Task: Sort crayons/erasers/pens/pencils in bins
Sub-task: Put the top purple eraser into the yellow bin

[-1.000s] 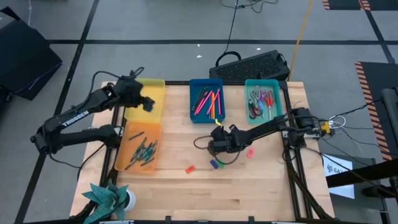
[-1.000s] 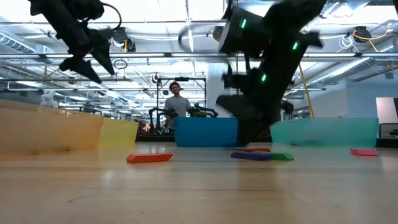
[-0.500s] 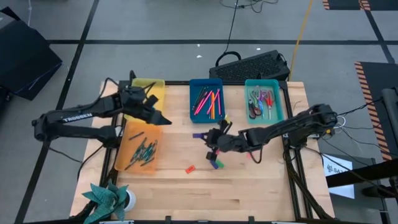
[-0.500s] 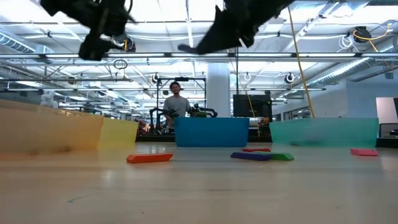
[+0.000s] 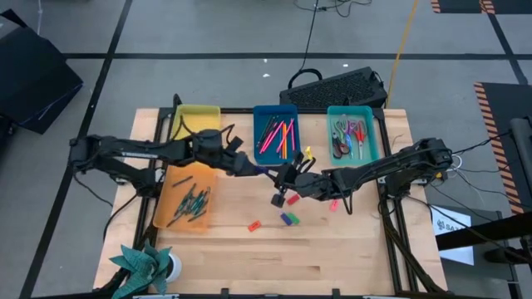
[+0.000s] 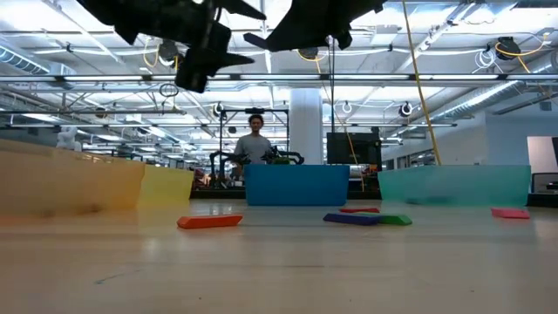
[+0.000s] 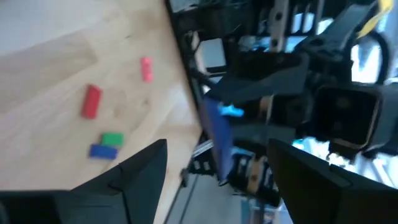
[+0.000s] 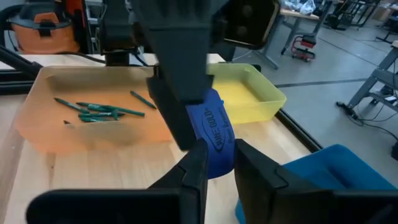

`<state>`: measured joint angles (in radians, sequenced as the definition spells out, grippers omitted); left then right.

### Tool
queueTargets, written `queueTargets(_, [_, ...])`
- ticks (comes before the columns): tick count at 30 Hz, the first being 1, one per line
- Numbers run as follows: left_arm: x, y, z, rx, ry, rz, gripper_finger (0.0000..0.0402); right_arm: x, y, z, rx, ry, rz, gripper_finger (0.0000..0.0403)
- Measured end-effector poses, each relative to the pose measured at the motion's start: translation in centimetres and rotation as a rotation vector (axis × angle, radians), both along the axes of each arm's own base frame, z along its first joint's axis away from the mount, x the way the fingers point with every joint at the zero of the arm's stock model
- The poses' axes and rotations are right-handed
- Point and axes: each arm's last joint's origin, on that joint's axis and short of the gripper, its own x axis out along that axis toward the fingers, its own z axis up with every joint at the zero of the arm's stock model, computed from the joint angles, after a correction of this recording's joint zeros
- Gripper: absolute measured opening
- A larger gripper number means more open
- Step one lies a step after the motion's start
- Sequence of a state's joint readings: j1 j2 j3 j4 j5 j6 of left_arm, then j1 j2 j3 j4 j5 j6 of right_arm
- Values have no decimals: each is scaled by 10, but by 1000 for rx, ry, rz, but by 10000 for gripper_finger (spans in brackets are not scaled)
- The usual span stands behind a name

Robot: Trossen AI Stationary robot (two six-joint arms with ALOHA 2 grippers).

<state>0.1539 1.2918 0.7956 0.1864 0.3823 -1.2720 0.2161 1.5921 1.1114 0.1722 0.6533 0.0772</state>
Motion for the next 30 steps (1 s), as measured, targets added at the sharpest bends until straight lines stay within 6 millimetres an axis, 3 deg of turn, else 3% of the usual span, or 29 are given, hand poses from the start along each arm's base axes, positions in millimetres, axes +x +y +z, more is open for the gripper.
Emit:
queueTargets(3, [7,1,-2,-16,-31,23,269,0,0,0,-10,7,3,57])
queueTargets(6, [10,3,-6,-23,-12,51,235,0,1,0,-10,7,5,57])
queueTargets(16, [10,1,-7,27,-14,85,21,0,0,0,-47,29,17,61])
queueTargets(20, [10,2,-7,61,-20,89,25,-1,3,-1,-56,38,29,91])
queueTargets(25, [4,11,-4,104,-14,103,17,-3,11,-1,-47,41,59,162])
queueTargets(30, [-23,33,-6,183,164,204,17,-12,27,-10,-6,144,125,224])
